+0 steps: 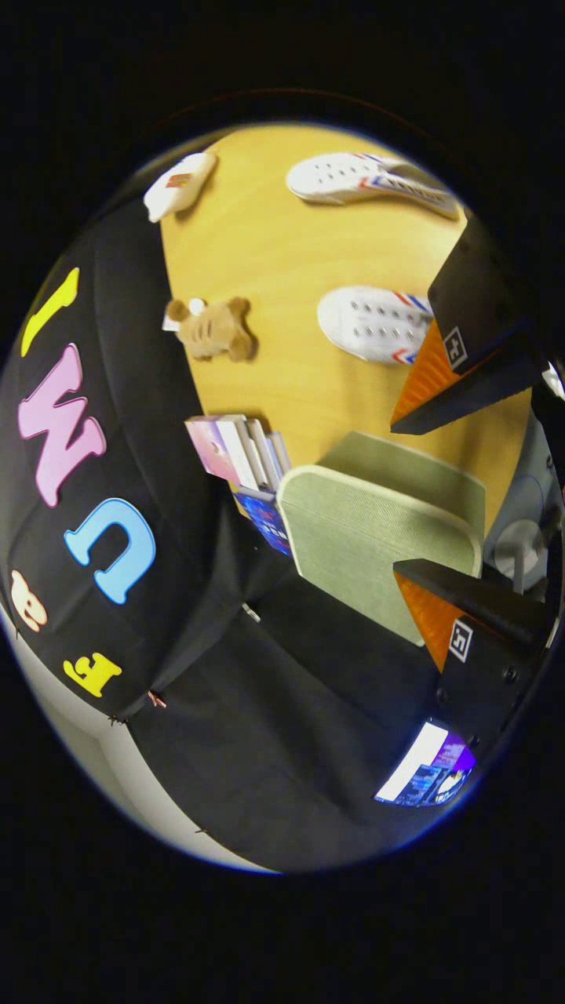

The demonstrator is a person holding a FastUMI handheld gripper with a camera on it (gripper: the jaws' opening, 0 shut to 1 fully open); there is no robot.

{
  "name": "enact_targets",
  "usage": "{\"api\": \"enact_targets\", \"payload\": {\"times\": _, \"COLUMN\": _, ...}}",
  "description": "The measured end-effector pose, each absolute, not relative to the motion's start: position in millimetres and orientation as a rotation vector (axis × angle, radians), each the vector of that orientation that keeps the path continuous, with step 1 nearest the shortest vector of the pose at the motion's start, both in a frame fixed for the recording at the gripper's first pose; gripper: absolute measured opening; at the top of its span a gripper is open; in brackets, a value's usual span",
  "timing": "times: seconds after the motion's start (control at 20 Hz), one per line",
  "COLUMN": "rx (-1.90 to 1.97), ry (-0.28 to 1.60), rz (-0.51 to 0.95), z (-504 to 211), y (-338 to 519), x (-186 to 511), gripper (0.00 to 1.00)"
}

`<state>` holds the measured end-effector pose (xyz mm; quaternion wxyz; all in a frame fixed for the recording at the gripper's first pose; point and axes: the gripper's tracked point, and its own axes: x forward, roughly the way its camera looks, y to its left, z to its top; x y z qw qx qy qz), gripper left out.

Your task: Open the storage box then place both shoes into the box .Put the left shoe in first, then the right shoe, with the right side of both shoes facing outward in a uniform manner.

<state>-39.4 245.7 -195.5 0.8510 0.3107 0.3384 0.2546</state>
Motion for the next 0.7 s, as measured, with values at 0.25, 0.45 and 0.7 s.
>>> {"api": "enact_targets", "payload": {"times": 0.25, "rx": 0.991, "ry": 0.874, "rz": 0.605, "z": -221.6, "y": 282.2, "x": -47.1, "gripper": 0.98}}
{"api": "enact_targets", "payload": {"times": 0.45, "rx": 1.036, "ry": 0.947, "rz": 0.707, "z": -234.9, "y": 307.3, "x": -55.2, "gripper": 0.98}}
{"api": "enact_targets", "payload": {"times": 0.7, "rx": 1.136, "ry": 1.031, "rz": 0.814, "z": -222.4, "y": 337.8, "x": -63.4, "gripper": 0.95}}
